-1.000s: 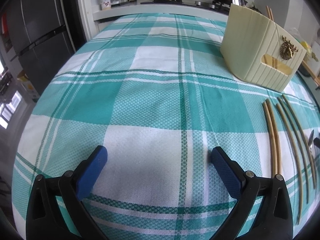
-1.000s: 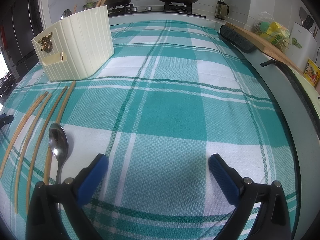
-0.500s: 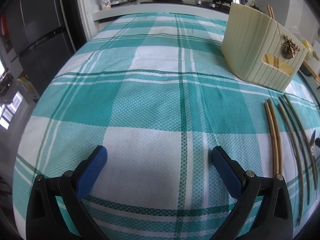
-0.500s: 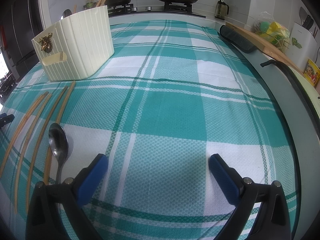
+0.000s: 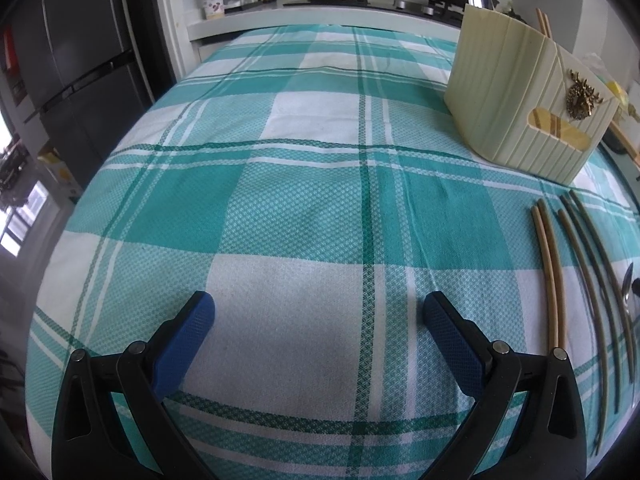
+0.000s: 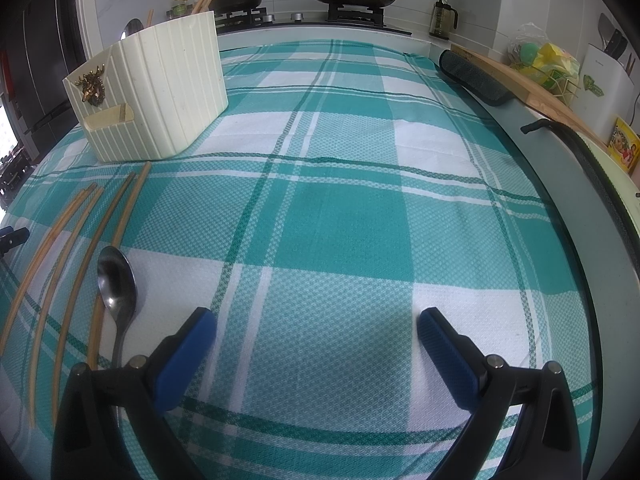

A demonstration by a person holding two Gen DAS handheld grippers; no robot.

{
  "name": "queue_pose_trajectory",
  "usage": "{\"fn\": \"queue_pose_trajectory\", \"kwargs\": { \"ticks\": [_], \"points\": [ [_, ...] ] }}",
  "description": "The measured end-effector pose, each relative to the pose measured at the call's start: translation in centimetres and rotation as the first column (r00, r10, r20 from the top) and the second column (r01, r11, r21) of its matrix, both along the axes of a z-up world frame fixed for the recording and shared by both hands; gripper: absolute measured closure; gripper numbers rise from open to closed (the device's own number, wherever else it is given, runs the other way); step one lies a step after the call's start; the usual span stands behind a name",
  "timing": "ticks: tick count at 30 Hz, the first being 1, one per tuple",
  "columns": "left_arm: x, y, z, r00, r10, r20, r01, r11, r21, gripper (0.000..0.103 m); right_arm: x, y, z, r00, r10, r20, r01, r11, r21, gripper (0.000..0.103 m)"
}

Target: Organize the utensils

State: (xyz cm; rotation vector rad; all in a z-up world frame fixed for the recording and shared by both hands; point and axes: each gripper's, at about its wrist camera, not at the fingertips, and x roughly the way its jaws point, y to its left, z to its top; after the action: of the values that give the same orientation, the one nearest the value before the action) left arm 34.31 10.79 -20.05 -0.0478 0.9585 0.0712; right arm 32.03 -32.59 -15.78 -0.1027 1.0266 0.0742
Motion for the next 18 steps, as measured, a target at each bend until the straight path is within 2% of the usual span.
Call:
{"fn": "queue_pose_trajectory", "kwargs": {
  "ticks": [18],
  "points": [
    [-0.20,-0.01,0.13,1.000,-0.003,0.001,0.003,1.000,-0.003,0.000,0.01,0.03,-0.02,1.000,-0.001,0.000,0.001,1.000,0.000,0.000]
  ]
}}
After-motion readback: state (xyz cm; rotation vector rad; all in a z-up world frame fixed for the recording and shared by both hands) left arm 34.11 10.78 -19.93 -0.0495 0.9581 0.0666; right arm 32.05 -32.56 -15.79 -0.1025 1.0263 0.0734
